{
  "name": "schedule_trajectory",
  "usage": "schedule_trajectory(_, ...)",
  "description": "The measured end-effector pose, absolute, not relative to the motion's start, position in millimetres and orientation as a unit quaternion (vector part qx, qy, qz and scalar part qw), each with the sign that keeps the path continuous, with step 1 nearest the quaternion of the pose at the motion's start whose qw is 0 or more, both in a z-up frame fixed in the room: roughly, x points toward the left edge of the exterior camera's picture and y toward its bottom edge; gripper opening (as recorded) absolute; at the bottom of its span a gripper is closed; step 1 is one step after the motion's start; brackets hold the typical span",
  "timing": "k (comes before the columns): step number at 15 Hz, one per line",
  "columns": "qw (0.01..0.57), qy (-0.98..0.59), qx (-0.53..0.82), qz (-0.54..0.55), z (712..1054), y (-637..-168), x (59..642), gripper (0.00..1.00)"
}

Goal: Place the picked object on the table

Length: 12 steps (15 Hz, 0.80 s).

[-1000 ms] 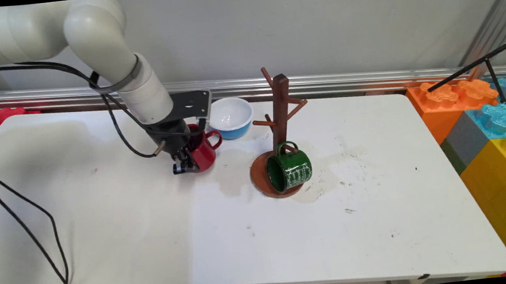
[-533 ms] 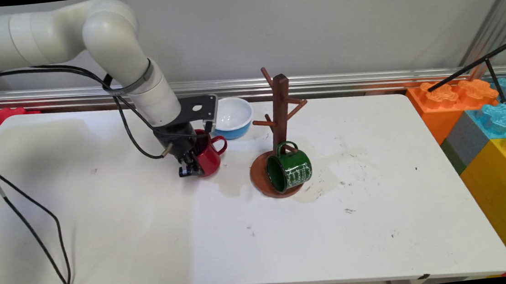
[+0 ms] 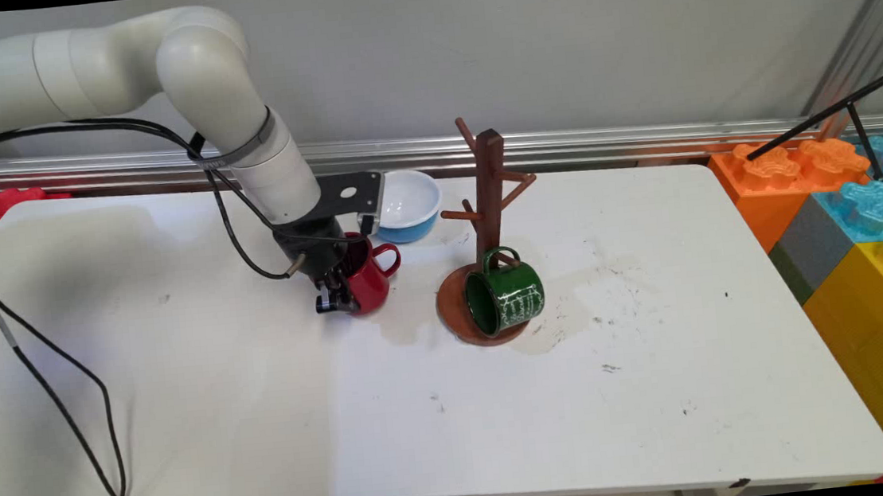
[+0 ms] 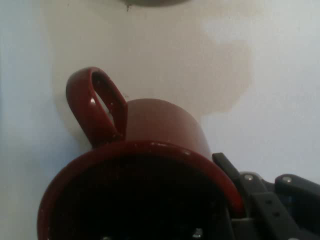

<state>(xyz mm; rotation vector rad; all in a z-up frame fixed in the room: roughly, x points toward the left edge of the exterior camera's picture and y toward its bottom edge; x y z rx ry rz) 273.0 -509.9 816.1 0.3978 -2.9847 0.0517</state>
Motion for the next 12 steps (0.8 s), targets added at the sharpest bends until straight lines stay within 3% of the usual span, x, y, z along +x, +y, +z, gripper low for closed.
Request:
schedule_trajectory(3, 0.068, -0.989, 0.129, 0.013, 813.9, -510.7, 273.7, 0.00)
schedule_trajectory(4, 0.069, -0.989, 0.129, 0.012, 813.1, -511.0, 274.1, 1.00)
schedule_trajectory(12, 0.089, -0.988, 0.124, 0.006, 815.7, -509.3, 273.5, 1.00)
